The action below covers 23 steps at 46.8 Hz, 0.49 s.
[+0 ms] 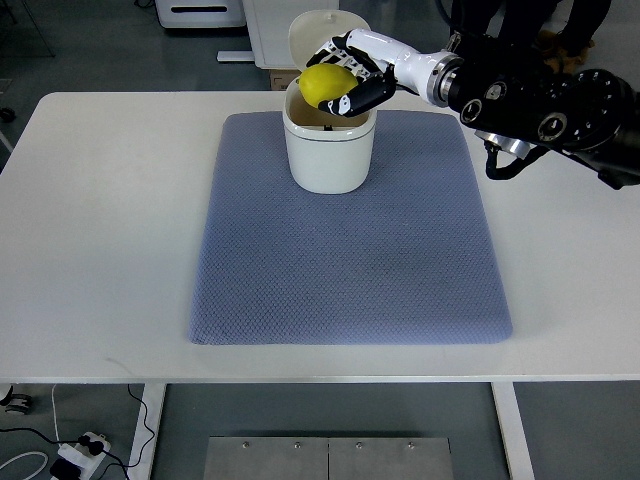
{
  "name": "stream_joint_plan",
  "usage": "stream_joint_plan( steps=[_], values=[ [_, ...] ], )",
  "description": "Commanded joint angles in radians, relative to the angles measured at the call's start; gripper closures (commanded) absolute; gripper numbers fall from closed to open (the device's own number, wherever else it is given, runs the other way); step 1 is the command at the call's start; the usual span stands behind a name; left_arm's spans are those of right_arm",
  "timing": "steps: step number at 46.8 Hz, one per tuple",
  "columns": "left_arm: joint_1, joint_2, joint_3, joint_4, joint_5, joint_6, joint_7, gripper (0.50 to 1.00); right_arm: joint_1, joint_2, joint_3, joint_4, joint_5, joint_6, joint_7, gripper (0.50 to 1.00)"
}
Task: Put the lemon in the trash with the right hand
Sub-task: 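Lower the lemon into the bin and open the right hand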
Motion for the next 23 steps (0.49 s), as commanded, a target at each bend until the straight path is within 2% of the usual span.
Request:
stream_joint_plan(
  steps=[1,11,23],
  values=[
    [0.000,0.000,0.000,0.000,0.000,-0.001,0.000,0.500,-0.007,0.001,0.000,-0.004,0.000,-0.002,-0.001,0.988],
    [0.000,0.000,0.000,0.000,0.000,-0.001,0.000,0.500,-0.007,0.007,0.000,-0.020,0.000,-0.003,-0.015,0.980],
    [0.000,0.000,-0.001,0.000,0.000,0.000,0.000,0.500,-0.022,0.039,0.000,-0.056,0.006,-0.005,-0.026,0.931]
  ],
)
